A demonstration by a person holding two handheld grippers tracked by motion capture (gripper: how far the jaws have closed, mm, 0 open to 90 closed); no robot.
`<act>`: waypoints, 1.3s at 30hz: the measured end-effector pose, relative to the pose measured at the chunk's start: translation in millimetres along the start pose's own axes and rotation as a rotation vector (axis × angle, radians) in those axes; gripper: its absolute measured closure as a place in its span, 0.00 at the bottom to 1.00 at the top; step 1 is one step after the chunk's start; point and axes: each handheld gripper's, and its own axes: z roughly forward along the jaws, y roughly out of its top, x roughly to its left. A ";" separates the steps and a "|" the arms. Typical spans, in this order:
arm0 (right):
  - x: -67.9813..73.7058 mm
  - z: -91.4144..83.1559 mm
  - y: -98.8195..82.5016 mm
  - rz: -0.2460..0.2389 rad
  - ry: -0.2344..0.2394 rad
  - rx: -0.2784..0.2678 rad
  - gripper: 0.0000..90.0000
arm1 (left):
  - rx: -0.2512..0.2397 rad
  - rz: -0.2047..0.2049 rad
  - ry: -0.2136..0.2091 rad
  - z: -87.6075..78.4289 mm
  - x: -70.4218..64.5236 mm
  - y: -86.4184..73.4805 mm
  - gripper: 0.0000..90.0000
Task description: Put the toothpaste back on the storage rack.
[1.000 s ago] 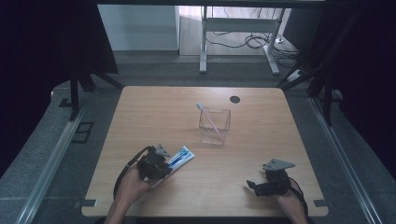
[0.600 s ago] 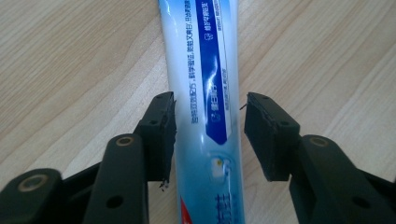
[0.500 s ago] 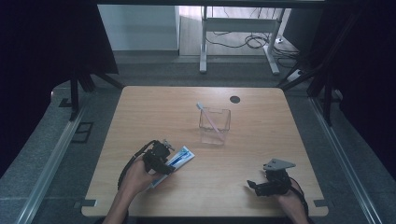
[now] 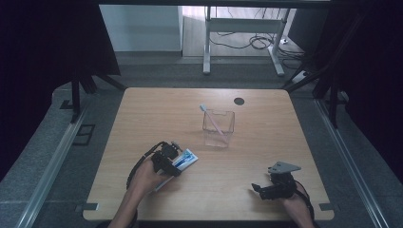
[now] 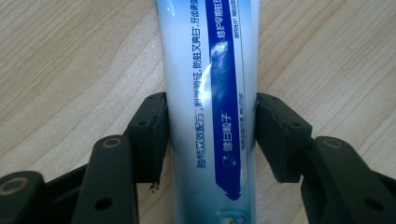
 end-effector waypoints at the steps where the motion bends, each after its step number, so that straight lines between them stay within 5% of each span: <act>1: 0.1 0.1 0.0 0.001 0.000 0.000 0.05 | 0.004 0.000 0.004 -0.1 -0.7 0.4 0.52; 9: 0.1 0.1 0.0 0.000 -0.002 0.001 0.06 | -0.013 -0.004 0.017 -6.2 -3.8 -1.0 0.71; 14: -0.1 -0.1 -0.2 -0.002 -0.003 0.002 0.06 | -0.005 0.028 0.034 -9.4 -6.8 0.9 0.78; 19: -1.4 -0.2 -0.7 0.005 -0.004 0.002 0.06 | -0.031 0.015 0.000 -13.4 -3.7 -1.4 0.80; 39: -3.9 0.4 -2.2 0.024 0.011 -0.010 0.05 | -0.170 0.041 -0.020 -53.3 -4.0 4.6 0.80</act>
